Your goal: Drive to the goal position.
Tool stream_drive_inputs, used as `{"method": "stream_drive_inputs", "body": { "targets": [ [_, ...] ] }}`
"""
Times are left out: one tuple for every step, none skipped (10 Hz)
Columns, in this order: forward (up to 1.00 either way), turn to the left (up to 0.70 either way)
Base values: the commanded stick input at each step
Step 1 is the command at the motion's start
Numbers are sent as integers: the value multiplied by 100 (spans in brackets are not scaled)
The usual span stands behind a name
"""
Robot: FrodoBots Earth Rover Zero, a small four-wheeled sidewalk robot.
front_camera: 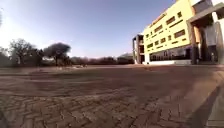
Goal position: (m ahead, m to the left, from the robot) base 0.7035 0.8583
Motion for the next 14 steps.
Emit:
{"method": "stream_drive_inputs", "body": {
  "targets": [
    [100, 0],
    [100, 0],
    [100, 0],
    [100, 0],
    [100, 0],
    [59, 0],
    [9, 0],
    [0, 0],
    [0, 0],
    [0, 0],
    [0, 0],
    [0, 0],
    [0, 0],
    [0, 0]
  ]
}}
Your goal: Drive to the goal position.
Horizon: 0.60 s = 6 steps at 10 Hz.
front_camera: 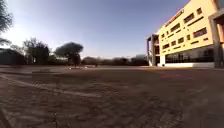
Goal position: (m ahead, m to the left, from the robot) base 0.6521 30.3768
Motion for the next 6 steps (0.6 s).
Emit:
{"method": "stream_drive_inputs", "body": {
  "targets": [
    [0, 0],
    [0, 0],
    [0, 45],
    [0, 45],
    [0, 45],
    [0, 45]
  ]
}}
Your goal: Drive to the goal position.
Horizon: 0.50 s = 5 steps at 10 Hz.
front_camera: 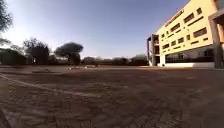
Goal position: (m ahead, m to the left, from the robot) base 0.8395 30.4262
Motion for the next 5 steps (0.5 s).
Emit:
{"method": "stream_drive_inputs", "body": {
  "targets": [
    [0, 45],
    [0, 45],
    [0, 45],
    [0, 45],
    [0, 45]
  ]
}}
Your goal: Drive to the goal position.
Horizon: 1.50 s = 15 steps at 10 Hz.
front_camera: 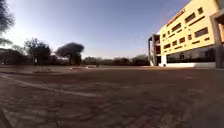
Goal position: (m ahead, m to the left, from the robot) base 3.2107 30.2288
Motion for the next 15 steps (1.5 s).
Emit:
{"method": "stream_drive_inputs", "body": {
  "targets": [
    [0, 45],
    [0, 45],
    [33, 39],
    [79, 31],
    [100, 27],
    [100, 27],
    [100, 27],
    [100, 27],
    [100, 27],
    [100, 27],
    [100, 27],
    [100, 27],
    [100, 27],
    [100, 27],
    [100, 27]
  ]
}}
